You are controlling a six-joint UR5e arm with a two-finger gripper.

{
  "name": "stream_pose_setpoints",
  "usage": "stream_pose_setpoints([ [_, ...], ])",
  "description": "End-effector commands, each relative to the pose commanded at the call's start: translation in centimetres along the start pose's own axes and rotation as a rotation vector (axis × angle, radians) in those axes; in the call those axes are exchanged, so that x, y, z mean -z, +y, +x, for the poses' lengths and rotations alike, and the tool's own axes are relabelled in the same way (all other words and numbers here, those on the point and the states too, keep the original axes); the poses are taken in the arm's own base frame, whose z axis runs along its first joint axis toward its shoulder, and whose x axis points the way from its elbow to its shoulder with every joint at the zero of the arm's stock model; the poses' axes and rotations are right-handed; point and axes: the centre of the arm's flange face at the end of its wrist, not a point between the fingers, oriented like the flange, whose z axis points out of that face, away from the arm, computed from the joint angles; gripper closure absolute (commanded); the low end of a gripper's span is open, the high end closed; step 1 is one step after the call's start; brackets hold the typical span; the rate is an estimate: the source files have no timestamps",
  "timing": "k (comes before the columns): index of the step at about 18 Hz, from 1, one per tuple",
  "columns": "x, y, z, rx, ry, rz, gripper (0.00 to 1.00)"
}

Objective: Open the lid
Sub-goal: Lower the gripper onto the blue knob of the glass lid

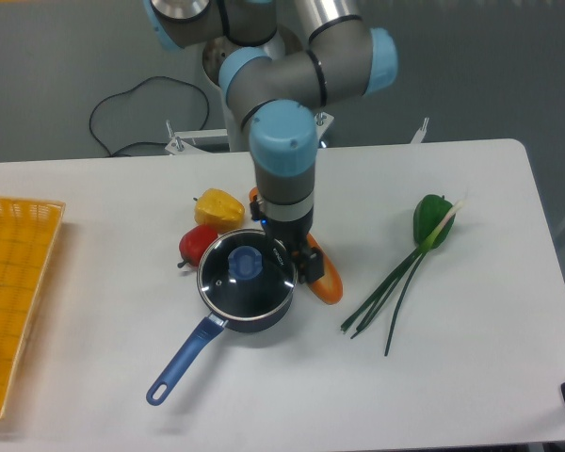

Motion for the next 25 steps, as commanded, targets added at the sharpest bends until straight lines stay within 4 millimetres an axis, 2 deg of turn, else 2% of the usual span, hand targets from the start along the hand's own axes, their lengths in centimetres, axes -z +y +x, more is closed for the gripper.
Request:
stream_pose_setpoints([
  [3, -0.4, -1.7, 1.1, -0.032, 0.006, -0.02, 0.0],
  [5, -1.8, -2.4, 1.6, -0.018, 0.006, -0.1, 0.0],
  [7, -2.0, -3.0, 1.9, -0.007, -0.001, -0.131, 0.0],
  [14, -3.1, -2.9, 2.6, -0.004, 0.052, -0.142, 0.0],
  [25, -3.4, -3.3, 2.8, 0.016, 0.07, -0.115, 0.0],
])
